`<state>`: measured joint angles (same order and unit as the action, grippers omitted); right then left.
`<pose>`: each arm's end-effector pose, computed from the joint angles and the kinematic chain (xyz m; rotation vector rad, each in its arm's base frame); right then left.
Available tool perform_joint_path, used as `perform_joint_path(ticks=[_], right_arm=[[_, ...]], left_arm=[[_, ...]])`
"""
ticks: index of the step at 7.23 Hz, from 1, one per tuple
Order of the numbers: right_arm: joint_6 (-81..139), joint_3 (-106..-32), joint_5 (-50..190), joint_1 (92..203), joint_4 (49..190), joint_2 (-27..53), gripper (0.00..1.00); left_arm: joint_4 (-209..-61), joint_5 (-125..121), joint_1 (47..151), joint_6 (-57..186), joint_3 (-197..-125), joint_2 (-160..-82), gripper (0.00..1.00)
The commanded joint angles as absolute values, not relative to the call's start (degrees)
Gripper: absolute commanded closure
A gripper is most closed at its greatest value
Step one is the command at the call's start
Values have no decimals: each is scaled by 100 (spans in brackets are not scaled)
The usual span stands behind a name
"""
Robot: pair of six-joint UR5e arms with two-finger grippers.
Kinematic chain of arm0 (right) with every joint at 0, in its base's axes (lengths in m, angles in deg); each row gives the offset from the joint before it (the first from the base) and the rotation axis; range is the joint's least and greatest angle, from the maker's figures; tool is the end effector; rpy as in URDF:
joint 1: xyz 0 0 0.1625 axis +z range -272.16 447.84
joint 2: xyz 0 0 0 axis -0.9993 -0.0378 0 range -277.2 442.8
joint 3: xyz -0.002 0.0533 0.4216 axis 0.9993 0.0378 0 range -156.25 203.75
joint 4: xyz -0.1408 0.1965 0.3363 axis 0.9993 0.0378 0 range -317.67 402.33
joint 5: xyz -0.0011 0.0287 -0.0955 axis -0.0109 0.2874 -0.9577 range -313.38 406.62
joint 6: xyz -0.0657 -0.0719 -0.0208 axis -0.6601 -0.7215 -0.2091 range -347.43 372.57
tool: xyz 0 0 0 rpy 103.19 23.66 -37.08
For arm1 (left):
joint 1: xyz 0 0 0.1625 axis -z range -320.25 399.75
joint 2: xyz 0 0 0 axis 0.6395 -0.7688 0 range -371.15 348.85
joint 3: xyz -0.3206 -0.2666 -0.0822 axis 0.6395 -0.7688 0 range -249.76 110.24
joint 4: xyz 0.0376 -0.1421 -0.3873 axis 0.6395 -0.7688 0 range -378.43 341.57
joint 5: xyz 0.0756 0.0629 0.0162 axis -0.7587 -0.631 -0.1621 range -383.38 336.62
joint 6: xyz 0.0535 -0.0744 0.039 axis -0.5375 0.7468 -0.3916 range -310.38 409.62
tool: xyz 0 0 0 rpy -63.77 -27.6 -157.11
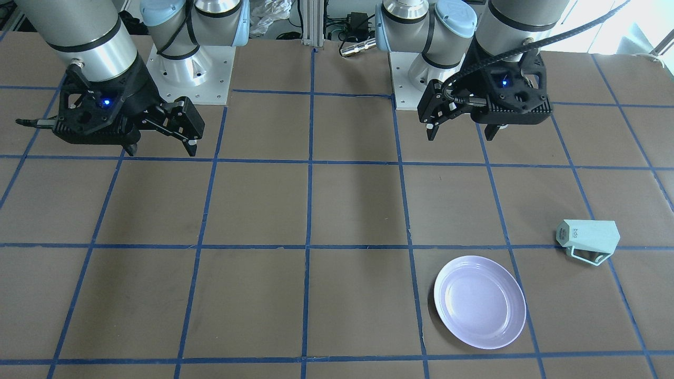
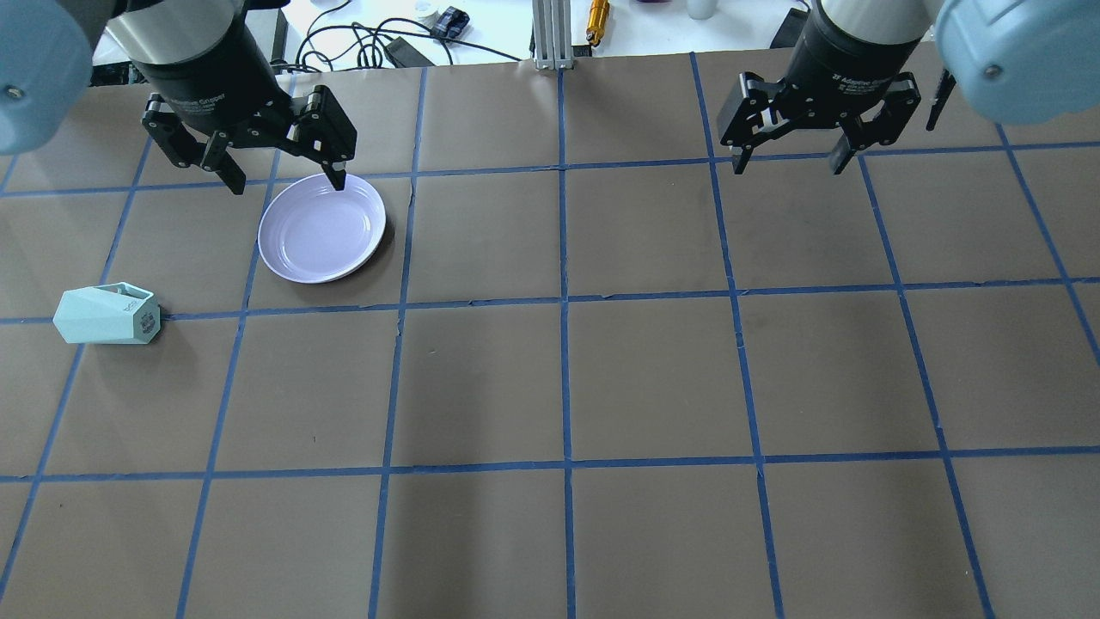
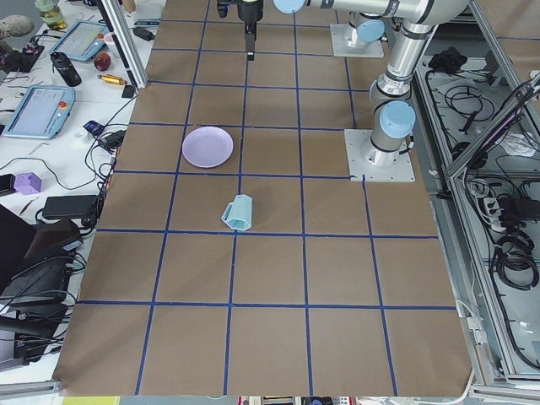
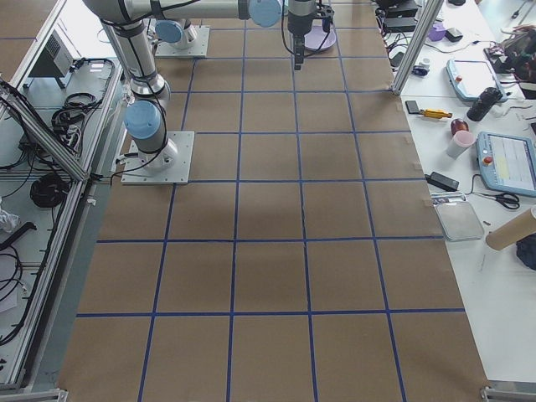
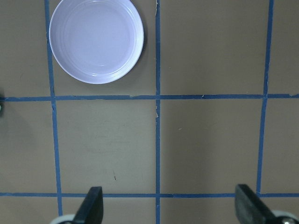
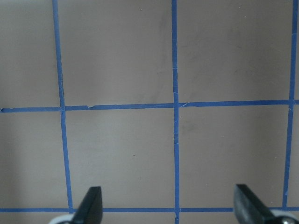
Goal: Flip cup and place on plate
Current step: 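Raise the left gripper away from the white plate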
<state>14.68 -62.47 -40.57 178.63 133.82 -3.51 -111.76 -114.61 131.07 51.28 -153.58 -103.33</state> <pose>0.1453 -0.5200 0.4905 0.0343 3.0913 -0.0405 -0.1427 -0.5050 0.5162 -0.0094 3.1204 -0.0190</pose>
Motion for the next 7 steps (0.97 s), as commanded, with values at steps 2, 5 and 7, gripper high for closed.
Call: perform_joint_path(ticks=[2,5,7], right_arm=[[1468,-6247,-4057,17863,13382,-351,0],[1468,-6247,-4057,17863,13391,-351,0],[1468,-6247,-4057,17863,13382,-351,0]], left_arm=[[-11177,-11453,13107,5120,-15352,-10334,0],[-11185,-11488,13089,5059,-15352,-10317,0],[-11185,-11523,13089,5015,-15361,-10317,0]])
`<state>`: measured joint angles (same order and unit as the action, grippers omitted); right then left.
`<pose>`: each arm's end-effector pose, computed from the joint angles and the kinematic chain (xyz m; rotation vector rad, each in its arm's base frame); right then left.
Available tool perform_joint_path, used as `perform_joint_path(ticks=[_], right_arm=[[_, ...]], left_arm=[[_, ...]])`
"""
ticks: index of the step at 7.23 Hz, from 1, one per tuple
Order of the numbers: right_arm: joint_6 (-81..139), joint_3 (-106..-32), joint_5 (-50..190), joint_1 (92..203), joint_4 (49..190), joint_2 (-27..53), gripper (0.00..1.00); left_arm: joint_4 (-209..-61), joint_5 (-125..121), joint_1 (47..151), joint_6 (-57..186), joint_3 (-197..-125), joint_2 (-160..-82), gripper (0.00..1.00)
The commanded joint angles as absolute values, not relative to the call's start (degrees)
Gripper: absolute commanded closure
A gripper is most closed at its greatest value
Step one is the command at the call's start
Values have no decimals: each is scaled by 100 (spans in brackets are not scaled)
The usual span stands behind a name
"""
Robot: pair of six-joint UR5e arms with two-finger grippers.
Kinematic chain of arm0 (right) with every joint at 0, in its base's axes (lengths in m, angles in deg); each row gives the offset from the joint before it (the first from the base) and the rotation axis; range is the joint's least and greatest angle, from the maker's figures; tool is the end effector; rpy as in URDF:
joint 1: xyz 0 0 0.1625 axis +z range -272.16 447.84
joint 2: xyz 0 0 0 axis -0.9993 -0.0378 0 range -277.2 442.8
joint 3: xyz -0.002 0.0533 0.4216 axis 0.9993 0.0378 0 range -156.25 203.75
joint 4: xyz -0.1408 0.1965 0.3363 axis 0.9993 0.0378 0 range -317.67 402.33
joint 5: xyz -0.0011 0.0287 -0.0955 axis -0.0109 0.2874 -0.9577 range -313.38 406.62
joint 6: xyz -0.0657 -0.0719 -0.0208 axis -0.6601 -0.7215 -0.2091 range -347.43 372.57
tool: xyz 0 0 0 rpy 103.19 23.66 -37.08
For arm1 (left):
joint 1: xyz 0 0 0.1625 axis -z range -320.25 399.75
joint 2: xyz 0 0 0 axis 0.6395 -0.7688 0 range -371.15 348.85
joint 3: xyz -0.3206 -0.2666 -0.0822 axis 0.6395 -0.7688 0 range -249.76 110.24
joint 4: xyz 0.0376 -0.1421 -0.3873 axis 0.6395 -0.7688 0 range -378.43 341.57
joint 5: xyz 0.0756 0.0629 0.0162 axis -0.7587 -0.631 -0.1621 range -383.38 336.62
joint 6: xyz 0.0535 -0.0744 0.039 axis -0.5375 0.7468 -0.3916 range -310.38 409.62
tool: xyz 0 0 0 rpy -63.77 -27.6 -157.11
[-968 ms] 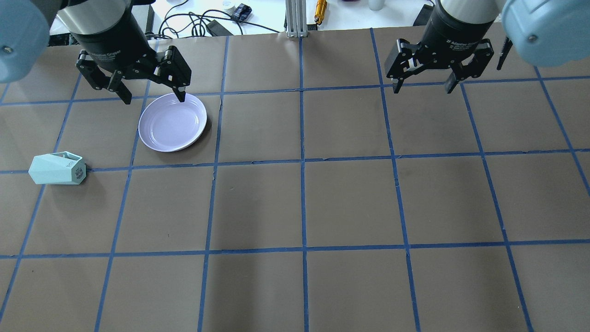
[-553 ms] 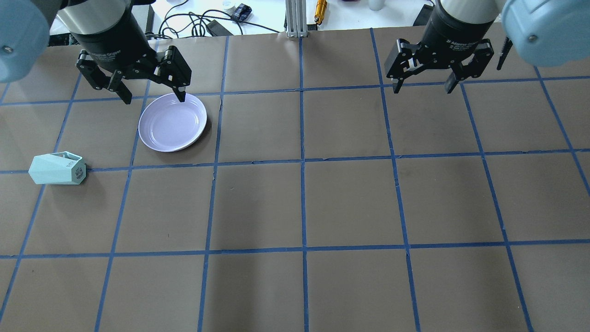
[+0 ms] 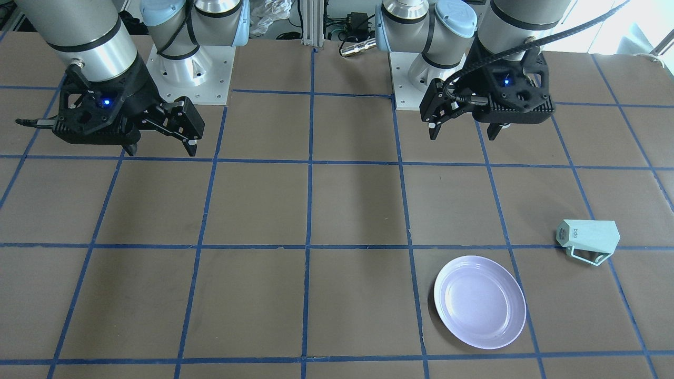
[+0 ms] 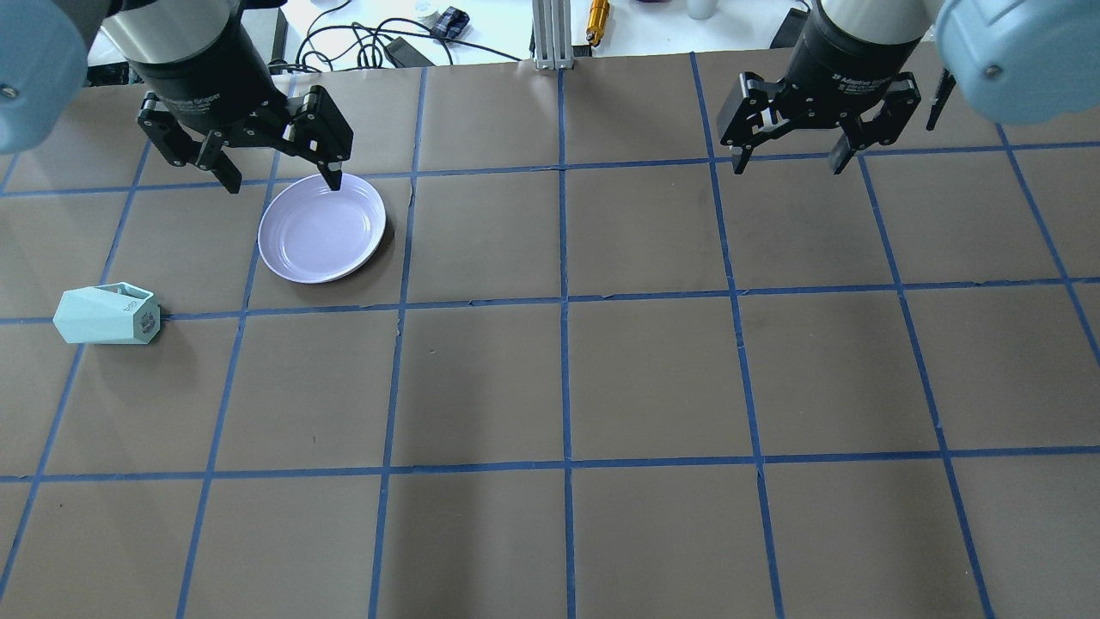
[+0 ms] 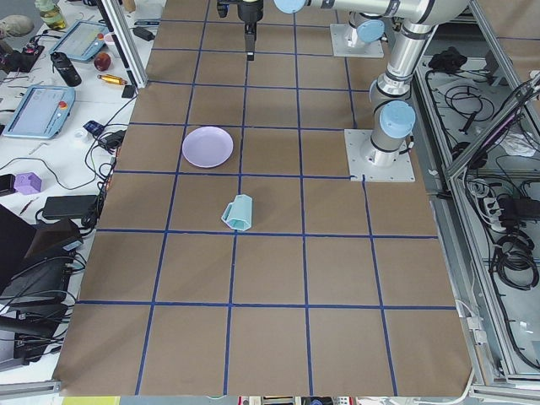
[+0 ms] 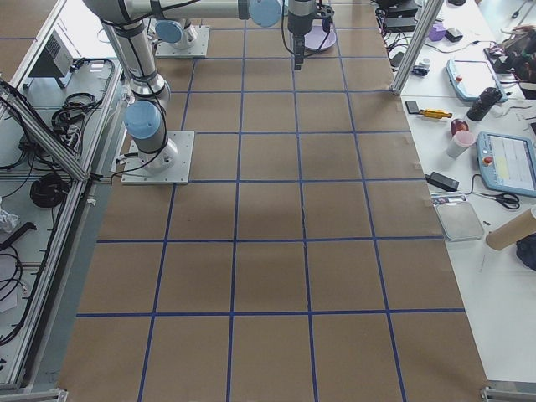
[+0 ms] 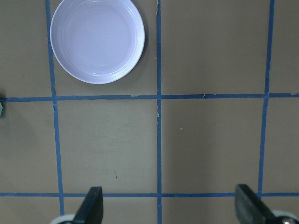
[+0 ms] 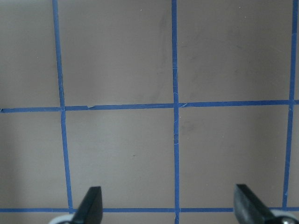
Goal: Flip cup and place on plate
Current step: 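Raise the left gripper away from the white plate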
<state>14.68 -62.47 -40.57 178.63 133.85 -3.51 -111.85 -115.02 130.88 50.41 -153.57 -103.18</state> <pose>0.1453 -0.5200 0.4906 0.0343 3.0913 -0.0414 -0.1403 -0.5045 0.5174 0.0090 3.1131 -0.0208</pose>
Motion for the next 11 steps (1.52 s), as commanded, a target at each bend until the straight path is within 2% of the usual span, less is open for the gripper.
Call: perform_joint_path(ticks=[1,7,9,11], right_arm=[[1468,-6247,-4057,17863,13382,-351,0],[1468,-6247,-4057,17863,13382,-351,0],[1468,-6247,-4057,17863,13382,-351,0],[1468,-6247,-4057,17863,13382,-351,0]], left_arm=[[-11185,-11523,13089,4998,-15361,-10326,0],[-11238,-11488,12932,4989,-15317,-10326,0],[-11439,-11462,12581,4893,-15343,-10334,0],[-11659,-11435,11688,3955,-15352,-10431,0]])
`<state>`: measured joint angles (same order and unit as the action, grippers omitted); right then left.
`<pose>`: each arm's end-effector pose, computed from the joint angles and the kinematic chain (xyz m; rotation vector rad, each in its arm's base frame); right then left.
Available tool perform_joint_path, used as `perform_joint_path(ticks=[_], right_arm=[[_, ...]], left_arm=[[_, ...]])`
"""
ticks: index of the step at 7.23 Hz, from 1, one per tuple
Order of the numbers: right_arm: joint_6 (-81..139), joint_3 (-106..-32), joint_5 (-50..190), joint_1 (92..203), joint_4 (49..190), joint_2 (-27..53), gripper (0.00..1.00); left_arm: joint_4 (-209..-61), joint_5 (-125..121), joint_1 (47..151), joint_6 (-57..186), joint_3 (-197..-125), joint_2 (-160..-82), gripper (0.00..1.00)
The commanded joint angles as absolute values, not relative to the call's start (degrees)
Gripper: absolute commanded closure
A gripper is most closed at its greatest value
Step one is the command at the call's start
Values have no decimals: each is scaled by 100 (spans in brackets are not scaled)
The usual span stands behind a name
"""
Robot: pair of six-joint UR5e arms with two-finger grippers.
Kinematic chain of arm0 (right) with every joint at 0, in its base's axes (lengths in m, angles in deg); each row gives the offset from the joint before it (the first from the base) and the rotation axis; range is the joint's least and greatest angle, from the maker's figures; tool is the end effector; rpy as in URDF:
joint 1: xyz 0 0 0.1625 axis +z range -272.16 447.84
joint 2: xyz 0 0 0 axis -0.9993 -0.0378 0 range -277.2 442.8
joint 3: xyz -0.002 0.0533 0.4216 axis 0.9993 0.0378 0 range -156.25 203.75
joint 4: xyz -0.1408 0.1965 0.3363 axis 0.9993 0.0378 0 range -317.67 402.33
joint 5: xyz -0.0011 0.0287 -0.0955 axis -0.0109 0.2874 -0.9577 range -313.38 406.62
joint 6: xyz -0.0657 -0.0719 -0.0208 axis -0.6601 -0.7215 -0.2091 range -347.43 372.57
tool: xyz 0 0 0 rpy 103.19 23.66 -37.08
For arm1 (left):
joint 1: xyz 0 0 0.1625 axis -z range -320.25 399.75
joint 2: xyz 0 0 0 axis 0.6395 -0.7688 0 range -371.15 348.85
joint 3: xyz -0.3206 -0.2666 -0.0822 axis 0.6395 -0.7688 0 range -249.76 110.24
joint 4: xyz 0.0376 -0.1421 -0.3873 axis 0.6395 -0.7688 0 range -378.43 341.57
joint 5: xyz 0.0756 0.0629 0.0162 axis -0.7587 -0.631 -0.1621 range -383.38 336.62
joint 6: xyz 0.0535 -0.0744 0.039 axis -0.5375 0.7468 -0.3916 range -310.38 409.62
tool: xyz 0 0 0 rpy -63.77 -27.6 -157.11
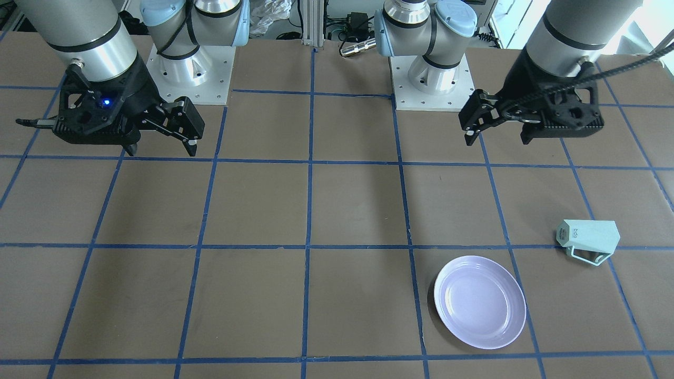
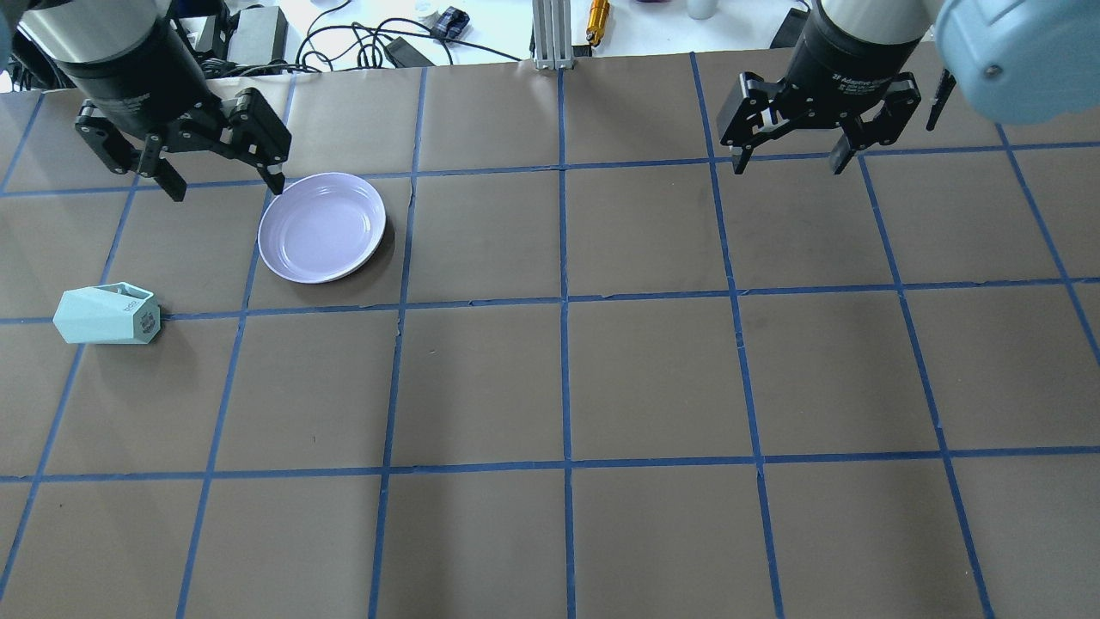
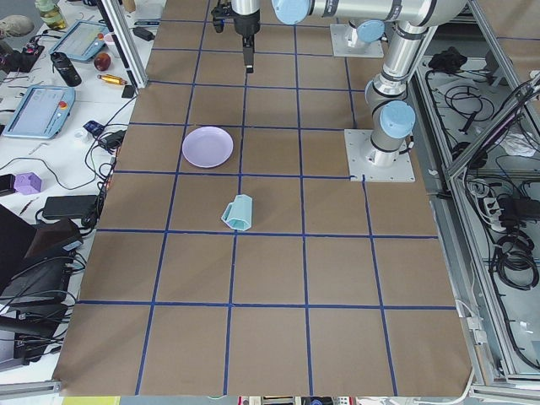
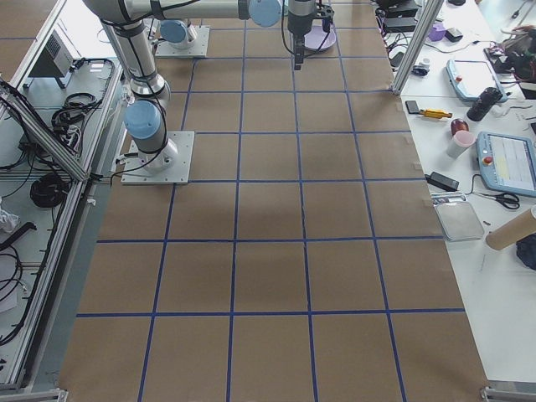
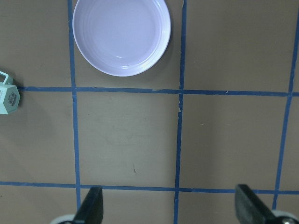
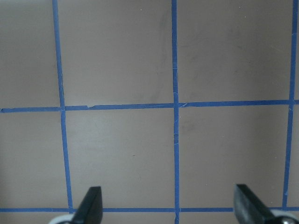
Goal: Flip cup and place on plate
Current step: 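Move the left gripper over the mint-green mug lying on its side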
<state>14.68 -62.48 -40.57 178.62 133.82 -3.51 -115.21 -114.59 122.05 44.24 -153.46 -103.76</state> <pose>0.1453 -0.5200 0.4904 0.0346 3.0913 -0.0403 -0.0623 -0.5179 0.5075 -0.0623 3.1249 0.0876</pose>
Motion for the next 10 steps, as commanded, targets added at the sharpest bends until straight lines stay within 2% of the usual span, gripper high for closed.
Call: perform_joint_path(ticks=[1,5,7,10], right_arm=[[1468,-6247,-4057,17863,13382,-351,0],[1468,-6247,-4066,17863,13382,-351,0],[1468,-6247,-4057,17863,13382,-351,0],[1468,-6247,-4057,17863,13382,-351,0]], left_arm=[[-11747,-11435,11318,3221,-15361,-10483,0],[-11678,-11357,9771,1345,-15282,-11299,0],[-11416,-11172,9330,623,-15212,-11774,0],[-11440,-10673,8793,-11,-14606,-12591,0]])
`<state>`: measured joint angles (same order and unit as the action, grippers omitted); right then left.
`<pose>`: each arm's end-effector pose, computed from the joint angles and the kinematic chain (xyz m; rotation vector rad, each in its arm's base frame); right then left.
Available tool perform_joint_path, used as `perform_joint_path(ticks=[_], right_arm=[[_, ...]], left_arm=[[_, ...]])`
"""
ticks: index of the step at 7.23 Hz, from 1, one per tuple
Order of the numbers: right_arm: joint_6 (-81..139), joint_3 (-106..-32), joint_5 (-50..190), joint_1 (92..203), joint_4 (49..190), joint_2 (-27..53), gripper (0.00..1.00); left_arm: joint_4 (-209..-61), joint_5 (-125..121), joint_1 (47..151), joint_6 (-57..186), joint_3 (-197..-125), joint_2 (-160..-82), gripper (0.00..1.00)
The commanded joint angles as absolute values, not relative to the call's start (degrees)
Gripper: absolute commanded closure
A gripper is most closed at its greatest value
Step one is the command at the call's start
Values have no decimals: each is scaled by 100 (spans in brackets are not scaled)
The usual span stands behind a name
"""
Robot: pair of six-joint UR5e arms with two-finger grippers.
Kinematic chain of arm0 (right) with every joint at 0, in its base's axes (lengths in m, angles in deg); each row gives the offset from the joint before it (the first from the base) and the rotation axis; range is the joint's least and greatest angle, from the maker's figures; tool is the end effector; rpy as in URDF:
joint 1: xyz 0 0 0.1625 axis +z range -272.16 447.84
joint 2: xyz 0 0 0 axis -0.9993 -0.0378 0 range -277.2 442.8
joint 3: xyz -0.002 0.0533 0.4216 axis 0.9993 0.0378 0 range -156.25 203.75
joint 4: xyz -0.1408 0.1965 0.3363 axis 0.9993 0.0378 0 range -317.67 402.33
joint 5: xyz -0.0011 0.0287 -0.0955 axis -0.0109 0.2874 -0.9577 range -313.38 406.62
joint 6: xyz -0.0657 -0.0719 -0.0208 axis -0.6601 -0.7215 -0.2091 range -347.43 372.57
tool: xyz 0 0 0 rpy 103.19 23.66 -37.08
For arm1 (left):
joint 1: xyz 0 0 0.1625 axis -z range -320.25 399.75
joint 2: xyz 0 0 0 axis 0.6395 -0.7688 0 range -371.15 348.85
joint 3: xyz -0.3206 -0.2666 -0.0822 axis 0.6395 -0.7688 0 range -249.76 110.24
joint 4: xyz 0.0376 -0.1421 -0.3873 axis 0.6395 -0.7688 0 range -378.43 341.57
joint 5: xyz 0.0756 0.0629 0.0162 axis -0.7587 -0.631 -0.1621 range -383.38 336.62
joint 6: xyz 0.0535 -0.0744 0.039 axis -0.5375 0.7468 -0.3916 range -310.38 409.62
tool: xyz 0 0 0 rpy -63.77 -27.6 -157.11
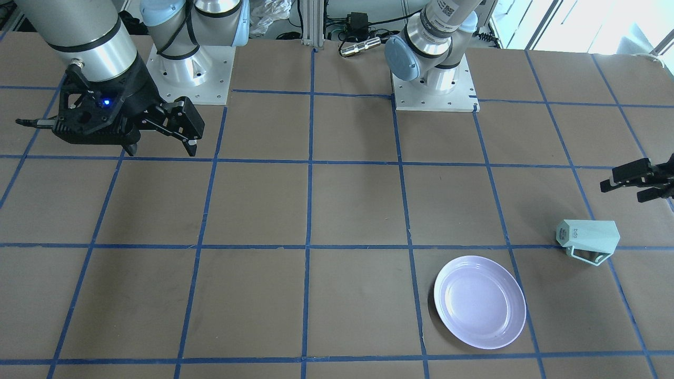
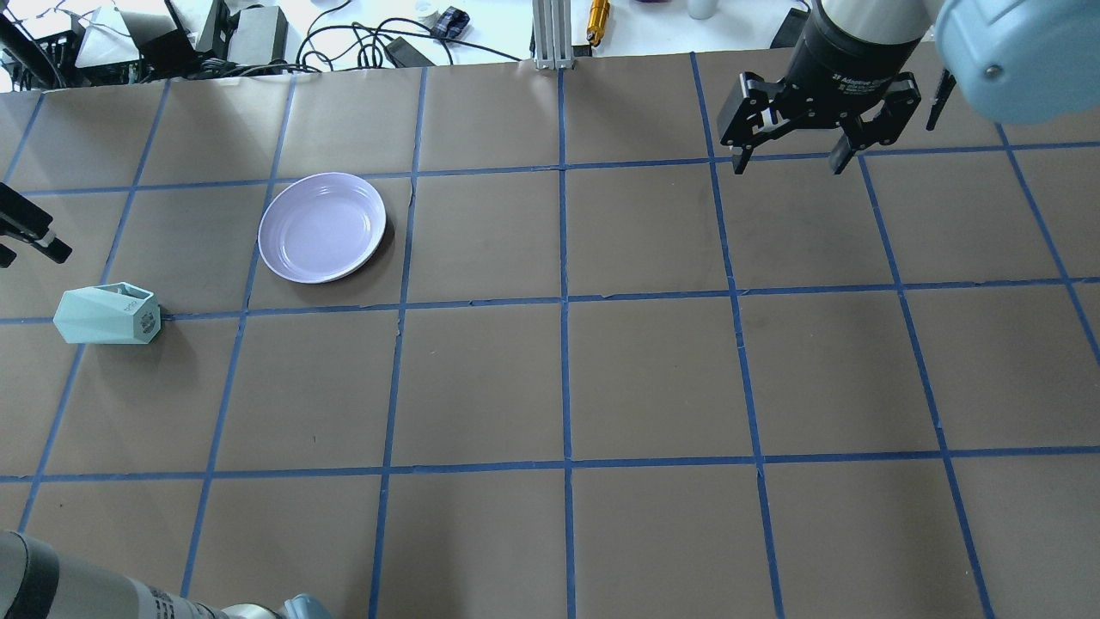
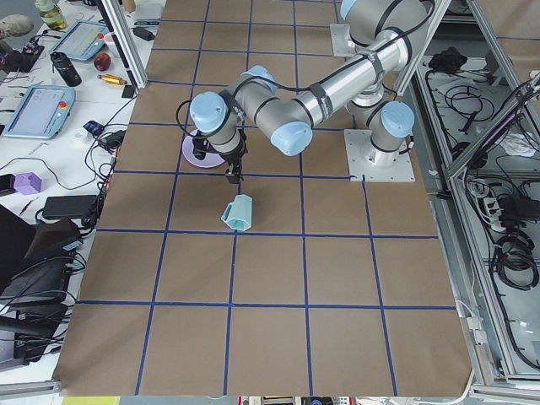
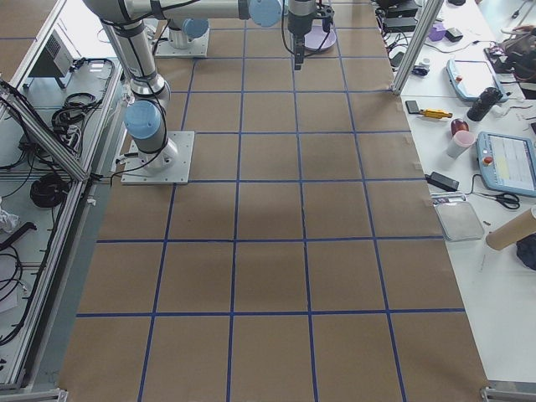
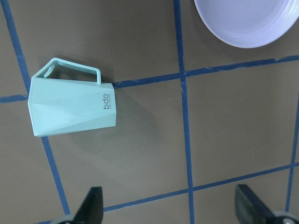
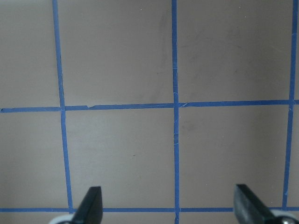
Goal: Flip cup and place on plate
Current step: 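Move the left gripper over the mint-green mug lying on its side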
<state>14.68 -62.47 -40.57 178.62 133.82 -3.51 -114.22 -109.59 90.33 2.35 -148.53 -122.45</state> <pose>0.1453 -0.5200 0.4905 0.0346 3.0913 -0.0405 0.2789 -0.5594 0.3671 -0.1849 -2.8891 -0.2275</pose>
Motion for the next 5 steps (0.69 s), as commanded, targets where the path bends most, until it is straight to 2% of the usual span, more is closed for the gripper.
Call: perform_joint_path(ticks=[1,5], right_arm=[[1468,-6247,-4057,17863,13382,-351,0],[1468,-6247,-4057,17863,13382,-351,0]], left_arm=[[-11449,-10531,8635,-186,-14526,-12819,0],[-11887,-10004,8142,-741,-13930,-13795,0]])
